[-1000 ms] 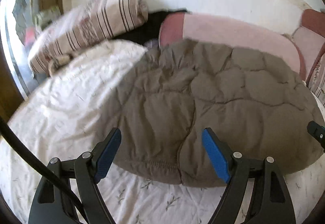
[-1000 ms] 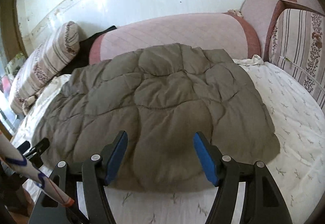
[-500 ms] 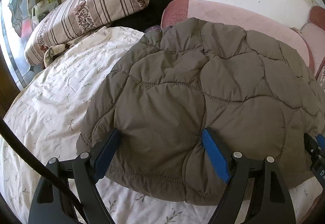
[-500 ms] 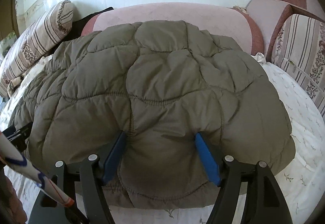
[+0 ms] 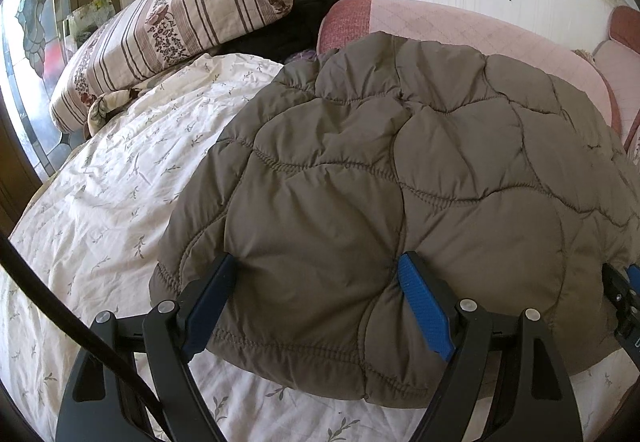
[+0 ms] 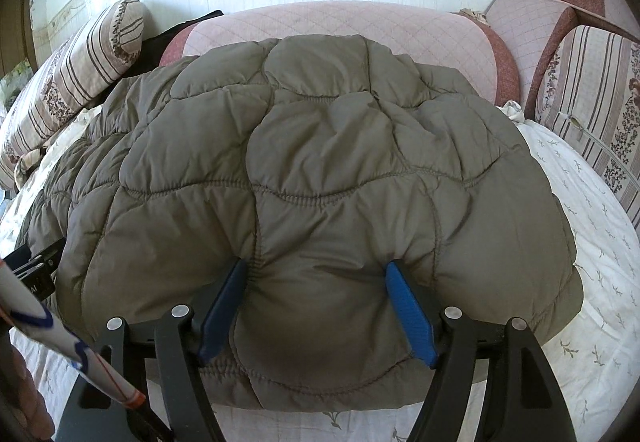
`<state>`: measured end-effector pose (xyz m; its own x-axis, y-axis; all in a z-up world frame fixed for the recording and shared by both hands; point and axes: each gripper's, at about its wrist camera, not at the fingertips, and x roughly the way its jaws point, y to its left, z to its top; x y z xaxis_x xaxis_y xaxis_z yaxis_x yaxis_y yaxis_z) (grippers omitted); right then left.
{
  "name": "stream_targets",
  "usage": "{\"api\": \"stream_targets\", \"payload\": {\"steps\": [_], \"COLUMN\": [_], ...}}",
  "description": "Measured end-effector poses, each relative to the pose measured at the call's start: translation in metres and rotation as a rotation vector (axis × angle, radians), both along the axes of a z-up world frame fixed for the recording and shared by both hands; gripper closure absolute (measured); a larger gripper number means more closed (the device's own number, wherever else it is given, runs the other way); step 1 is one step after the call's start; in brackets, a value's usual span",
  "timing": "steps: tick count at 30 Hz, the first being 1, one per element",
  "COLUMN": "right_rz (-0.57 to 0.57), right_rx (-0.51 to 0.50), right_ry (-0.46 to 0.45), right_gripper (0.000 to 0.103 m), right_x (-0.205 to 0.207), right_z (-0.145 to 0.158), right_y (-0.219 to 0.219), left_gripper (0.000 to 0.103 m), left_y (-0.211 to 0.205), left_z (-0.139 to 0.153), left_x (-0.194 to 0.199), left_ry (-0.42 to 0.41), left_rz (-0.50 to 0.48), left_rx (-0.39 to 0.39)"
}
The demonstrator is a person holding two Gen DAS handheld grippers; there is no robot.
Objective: Fold large clothes
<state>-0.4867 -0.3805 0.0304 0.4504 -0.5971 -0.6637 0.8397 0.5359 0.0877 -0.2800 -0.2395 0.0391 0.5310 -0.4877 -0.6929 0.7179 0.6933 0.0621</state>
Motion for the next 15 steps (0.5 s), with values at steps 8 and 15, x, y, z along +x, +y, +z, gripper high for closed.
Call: {"api": "stream_targets", "payload": {"steps": [8,15], "right_rz": [-0.001,-0.045], "right_rx": [0.015,0.050], "right_ry": [-0.002,-0.121], "right_gripper": [0.025,0.025], "right_x": [-0.001,-0.024], "right_z": [0.001,0.023], "right_y": [-0.001,-0.004], "left_gripper": [0.021,0.021], "left_y": [-0.001,0.000], "left_z": [-0.001,0.000], "left_x": [0.000,-0.001], "left_ry": [-0.004,-0.005], "left_rz": [0.000,0.000], "left_rx": [0.001,0.000]}}
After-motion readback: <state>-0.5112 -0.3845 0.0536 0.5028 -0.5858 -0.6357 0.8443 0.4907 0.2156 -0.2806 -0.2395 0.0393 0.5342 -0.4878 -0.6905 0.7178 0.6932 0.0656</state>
